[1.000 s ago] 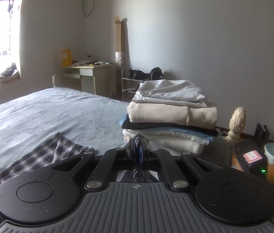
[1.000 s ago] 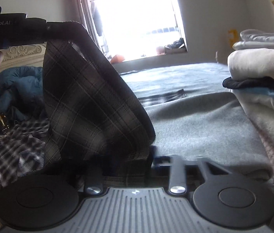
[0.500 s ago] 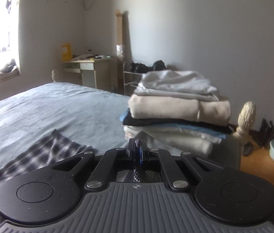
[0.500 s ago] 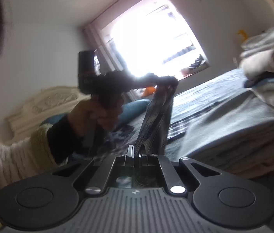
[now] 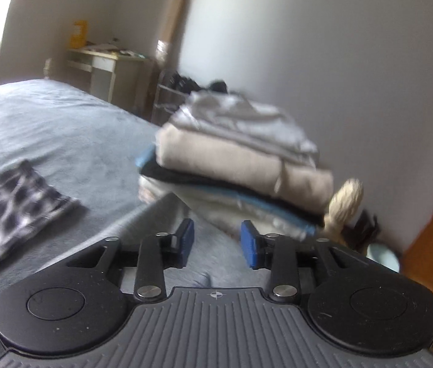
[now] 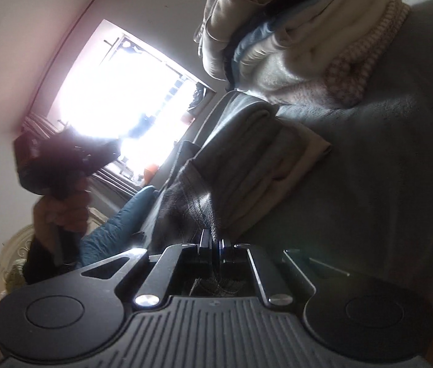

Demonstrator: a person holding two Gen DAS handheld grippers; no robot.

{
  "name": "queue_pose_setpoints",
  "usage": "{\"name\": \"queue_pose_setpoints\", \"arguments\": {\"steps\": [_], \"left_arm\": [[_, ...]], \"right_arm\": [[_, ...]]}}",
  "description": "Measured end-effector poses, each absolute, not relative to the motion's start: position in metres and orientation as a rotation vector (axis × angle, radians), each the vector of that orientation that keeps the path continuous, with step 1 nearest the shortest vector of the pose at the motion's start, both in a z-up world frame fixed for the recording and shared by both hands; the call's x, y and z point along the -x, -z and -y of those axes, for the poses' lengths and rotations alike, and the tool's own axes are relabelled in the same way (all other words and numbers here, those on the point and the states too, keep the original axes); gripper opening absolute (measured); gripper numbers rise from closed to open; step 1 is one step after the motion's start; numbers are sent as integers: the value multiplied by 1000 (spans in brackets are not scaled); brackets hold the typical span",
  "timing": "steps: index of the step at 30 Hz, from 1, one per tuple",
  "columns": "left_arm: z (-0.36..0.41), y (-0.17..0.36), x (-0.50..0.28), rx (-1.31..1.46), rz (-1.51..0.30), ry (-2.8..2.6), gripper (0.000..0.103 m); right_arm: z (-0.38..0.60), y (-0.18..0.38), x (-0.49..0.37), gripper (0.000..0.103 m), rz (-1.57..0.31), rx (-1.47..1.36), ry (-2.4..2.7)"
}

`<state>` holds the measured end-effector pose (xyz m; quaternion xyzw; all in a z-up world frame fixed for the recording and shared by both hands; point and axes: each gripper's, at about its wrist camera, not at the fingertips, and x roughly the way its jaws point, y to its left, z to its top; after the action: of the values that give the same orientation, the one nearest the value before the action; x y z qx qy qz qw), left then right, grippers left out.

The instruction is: Fold clothes

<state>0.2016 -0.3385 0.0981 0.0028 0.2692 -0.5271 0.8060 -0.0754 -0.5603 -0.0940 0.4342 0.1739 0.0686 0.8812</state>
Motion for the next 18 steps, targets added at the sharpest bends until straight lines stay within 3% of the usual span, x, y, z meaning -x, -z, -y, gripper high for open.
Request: {"name": "queue_pose_setpoints", "arguments": {"steps": [3, 6, 8, 9, 14, 18], "left_arm": [[282, -107, -209, 20, -539, 1035, 48], [224, -104, -211, 7, -531, 924, 55], [186, -95, -211, 4, -552, 854, 56], [167, -89, -210, 11, -567, 816, 57], [69, -58, -193, 117, -614, 639, 59], [-25, -28, -152, 361, -621, 471, 60]], "right_arm": [[562, 95, 72, 6, -378, -875, -126], [565, 94, 65, 13, -403, -836, -68], [571, 91, 63, 32, -405, -806, -6], [575, 87, 64, 35, -398, -792, 25], [574, 48, 62, 40, -345, -718, 39], [535, 12, 54, 45, -314, -600, -46]]}}
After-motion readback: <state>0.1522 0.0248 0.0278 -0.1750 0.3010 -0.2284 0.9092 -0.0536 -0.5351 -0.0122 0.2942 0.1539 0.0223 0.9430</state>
